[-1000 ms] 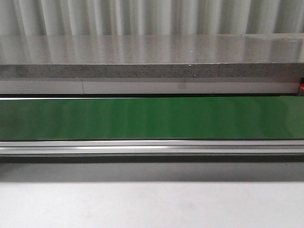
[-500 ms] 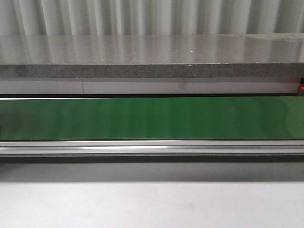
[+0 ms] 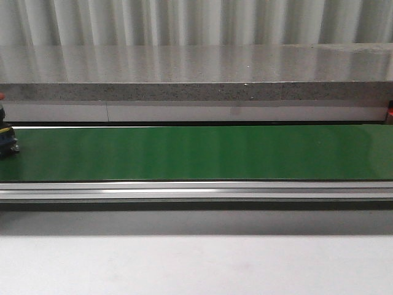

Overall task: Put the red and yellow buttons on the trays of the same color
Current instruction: 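Carry the red button onto the belt and open the left gripper, then move the left gripper over the last yellow push-button, then grasp the yellow button with the left gripper and lift it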

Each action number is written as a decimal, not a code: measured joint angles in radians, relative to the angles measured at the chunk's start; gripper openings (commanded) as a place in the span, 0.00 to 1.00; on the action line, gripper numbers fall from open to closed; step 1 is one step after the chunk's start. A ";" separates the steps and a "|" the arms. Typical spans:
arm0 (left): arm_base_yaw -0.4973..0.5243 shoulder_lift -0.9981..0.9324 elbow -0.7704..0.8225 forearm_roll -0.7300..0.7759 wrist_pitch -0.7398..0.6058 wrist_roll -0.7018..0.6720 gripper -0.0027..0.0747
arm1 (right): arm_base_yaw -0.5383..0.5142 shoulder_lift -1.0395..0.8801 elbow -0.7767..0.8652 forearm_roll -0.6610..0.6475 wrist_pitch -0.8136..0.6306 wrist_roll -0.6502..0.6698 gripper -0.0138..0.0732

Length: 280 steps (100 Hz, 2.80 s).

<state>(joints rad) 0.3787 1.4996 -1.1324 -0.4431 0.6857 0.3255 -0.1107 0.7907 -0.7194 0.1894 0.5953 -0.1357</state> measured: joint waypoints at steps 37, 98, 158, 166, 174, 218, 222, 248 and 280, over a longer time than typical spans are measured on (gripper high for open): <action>0.080 0.205 -0.003 -0.004 -0.077 0.000 0.84 | 0.000 0.000 0.000 0.000 0.000 0.000 0.08; 0.082 0.425 -0.204 -0.004 -0.161 0.000 0.84 | 0.000 0.000 0.000 0.000 0.000 0.000 0.08; 0.082 0.480 -0.218 0.001 -0.192 0.000 0.36 | 0.000 0.000 0.000 0.000 0.000 0.000 0.08; 0.082 0.480 -0.220 0.001 -0.169 0.000 0.19 | 0.000 0.000 0.000 0.000 0.000 0.000 0.08; 0.082 0.478 -0.220 0.001 -0.150 0.000 0.07 | 0.000 0.000 0.000 0.000 0.000 0.000 0.08; 0.082 0.206 -0.220 -0.031 -0.038 0.000 0.01 | 0.000 0.000 0.000 0.000 0.000 0.000 0.08; 0.082 0.183 -0.220 -0.035 -0.018 0.000 0.01 | 0.000 0.000 0.000 0.000 0.000 0.000 0.08; 0.034 0.078 -0.201 -0.038 0.047 0.000 0.01 | 0.000 0.000 0.000 0.000 0.000 0.000 0.08; -0.097 0.073 -0.079 -0.038 0.052 0.008 0.01 | 0.000 0.000 0.000 0.000 0.000 0.000 0.08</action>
<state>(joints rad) 0.2814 1.5723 -1.2111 -0.4810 0.7379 0.3334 -0.1107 0.7907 -0.7194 0.1894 0.5957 -0.1357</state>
